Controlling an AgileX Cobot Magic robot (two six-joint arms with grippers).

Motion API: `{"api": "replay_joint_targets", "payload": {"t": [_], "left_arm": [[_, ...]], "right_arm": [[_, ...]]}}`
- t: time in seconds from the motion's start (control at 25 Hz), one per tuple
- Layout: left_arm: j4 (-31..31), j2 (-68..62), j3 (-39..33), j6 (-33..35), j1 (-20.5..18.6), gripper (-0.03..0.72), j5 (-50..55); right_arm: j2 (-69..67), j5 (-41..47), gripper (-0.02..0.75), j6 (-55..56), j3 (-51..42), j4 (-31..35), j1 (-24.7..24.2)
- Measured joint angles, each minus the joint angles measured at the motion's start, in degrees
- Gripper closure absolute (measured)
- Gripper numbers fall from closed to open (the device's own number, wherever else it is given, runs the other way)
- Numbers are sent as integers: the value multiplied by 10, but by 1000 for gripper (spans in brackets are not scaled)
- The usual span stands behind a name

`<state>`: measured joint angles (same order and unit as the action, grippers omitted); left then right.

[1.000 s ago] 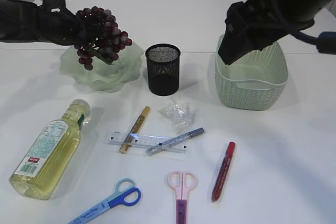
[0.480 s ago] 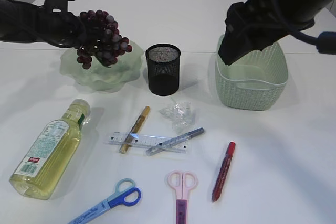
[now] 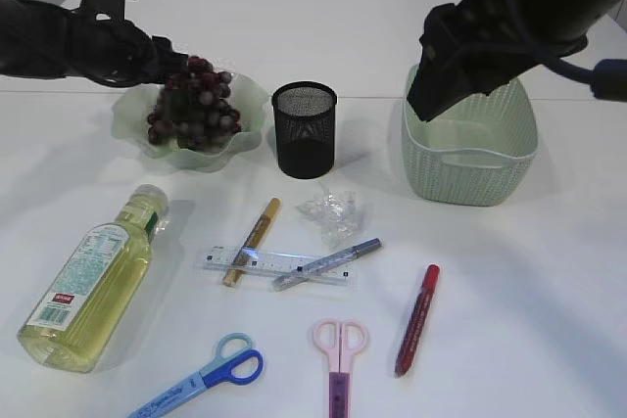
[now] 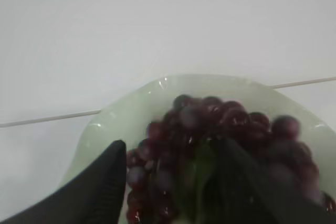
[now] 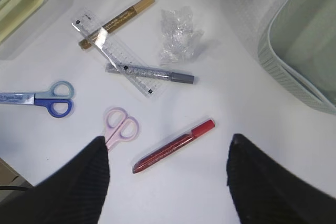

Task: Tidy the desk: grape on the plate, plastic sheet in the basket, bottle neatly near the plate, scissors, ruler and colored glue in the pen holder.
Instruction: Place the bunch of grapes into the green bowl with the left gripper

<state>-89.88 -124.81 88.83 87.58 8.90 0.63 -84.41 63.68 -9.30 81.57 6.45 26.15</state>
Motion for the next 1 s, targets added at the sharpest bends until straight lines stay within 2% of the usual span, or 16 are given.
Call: {"api": "replay_joint_targets", "payload": {"t": [0.16, 0.52, 0.88, 1.0], "left_arm": [[0, 0, 0, 0, 0, 257, -1], [-6, 0, 0, 0, -1, 257, 11], [-8, 0, 0, -45, -1, 260, 120], [13, 2, 0, -72, -1, 261, 159]], "right_arm": [[0, 0, 193, 0, 0, 0, 0], [0, -2, 194, 0, 0, 0, 0], [0, -3, 193, 1, 0, 0, 0], [0, -3, 194, 1, 0, 0, 0]]}}
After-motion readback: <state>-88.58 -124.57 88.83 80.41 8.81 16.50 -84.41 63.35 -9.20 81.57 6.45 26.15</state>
